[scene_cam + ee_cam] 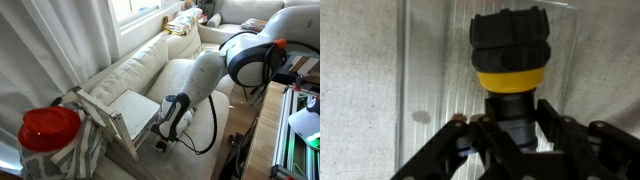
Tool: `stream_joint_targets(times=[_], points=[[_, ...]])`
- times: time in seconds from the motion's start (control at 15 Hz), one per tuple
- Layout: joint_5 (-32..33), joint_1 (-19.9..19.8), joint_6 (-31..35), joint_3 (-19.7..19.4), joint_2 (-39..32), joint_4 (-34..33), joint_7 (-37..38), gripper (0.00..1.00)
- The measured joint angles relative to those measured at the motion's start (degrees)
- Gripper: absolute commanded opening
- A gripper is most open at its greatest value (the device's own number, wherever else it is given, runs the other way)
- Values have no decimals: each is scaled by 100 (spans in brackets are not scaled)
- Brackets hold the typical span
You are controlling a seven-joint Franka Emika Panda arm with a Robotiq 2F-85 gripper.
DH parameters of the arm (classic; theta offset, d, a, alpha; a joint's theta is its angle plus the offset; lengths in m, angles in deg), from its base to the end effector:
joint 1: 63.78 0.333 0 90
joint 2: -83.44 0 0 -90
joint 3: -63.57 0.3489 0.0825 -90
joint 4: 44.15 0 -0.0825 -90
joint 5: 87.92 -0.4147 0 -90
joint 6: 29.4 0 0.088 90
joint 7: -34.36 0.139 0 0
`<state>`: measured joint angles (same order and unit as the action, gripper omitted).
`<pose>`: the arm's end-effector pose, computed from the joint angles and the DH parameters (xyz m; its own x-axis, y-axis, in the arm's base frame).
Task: Remove the black torch from the fridge vegetable box and put it on the pillow, then put the vegetable box on the chair
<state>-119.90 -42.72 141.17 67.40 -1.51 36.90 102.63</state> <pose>0.5802 0.2316 -0.2357 0.2038 -0.9645 -0.1680 -0.9781 -0.1934 -0.0764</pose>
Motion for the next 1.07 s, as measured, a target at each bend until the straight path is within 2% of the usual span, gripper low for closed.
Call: stream_joint_targets(times=[0.67,1.07], points=[[14,-111,-159,27,1,-74,30,20],[239,-154,-243,29,30,-81,17,20]])
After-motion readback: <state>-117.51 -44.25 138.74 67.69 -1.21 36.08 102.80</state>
